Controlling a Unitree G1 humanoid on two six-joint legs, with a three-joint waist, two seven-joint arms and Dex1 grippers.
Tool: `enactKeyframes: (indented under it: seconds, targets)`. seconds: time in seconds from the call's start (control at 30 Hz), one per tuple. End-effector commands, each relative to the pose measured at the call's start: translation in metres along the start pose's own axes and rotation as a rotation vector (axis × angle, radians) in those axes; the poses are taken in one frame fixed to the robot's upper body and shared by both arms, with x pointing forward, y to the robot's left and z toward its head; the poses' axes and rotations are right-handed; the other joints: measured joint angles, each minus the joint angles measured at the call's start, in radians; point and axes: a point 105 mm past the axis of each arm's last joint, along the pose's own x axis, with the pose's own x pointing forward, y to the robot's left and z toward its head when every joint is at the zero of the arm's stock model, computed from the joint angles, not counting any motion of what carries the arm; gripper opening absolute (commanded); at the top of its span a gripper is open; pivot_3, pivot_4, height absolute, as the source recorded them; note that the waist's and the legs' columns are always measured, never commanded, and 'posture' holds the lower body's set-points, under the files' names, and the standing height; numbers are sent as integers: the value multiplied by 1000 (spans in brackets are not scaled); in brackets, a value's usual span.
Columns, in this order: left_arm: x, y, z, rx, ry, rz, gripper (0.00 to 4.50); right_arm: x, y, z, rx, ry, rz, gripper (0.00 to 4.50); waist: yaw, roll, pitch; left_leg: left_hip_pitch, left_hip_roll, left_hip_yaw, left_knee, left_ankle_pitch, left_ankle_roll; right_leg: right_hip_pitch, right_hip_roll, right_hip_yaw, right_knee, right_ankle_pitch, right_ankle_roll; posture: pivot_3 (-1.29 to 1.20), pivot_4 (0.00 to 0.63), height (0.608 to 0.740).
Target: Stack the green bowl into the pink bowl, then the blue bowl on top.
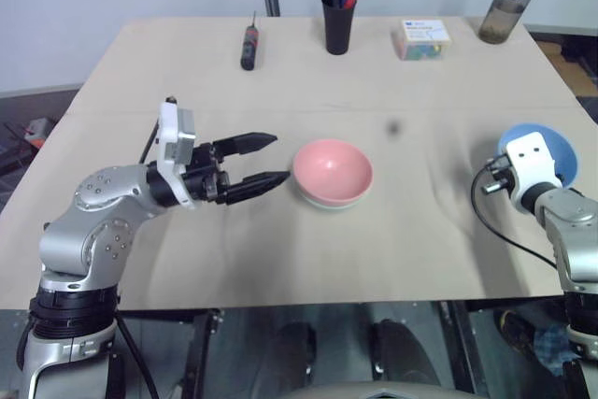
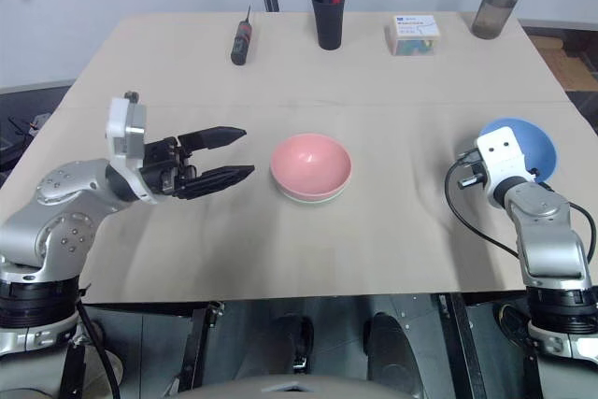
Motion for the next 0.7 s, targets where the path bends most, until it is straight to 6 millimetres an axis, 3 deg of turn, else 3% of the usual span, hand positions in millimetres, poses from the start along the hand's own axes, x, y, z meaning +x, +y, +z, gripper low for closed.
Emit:
enactKeyframes:
  seconds: [0.03,0.1,0.2,0.27,0.33,0.43,0.57,0.7]
  targets:
    - [-4,-1,12,58,-19,25,3707,-9,10,49,-59,-190,94,61,0,0,0,0,0,0,0,0,0,0,0,0,0,0,0,0,150,740]
    - [-6,1,10,51,-23,47,3707,-18,34,77,-86,-317,239,61,-2,0,0,0,0,0,0,0,0,0,0,0,0,0,0,0,150,740]
    - [-15,4,1,29,-4,84,3707,-51,99,133,-93,-561,584,61,-19,1,0,0,2,0,0,0,0,0,1,1,0,0,0,0,150,740]
    - [-21,5,-5,16,15,100,3707,-68,131,153,-104,-630,760,61,-25,1,0,0,4,0,0,0,0,0,2,0,0,0,0,0,150,740]
    - [-25,5,-8,12,29,109,3707,-77,149,164,-111,-662,866,61,-21,0,0,1,4,-1,0,0,0,0,2,-1,0,0,0,0,150,740]
    - [-30,6,-9,15,41,123,3707,-84,172,170,-125,-672,1006,61,-5,-1,-1,0,2,-3,1,0,0,0,0,-3,-1,0,0,0,150,740]
    - [-33,5,-5,30,31,150,3707,-74,205,146,-139,-544,1193,61,3,-2,-1,0,0,-3,2,0,0,1,-1,-3,-1,0,0,0,150,740]
    - [-37,2,-5,15,28,175,3707,-64,206,139,-164,-522,1198,1508,1,-1,-1,-1,1,-3,2,0,0,0,-1,-3,0,0,0,0,150,740]
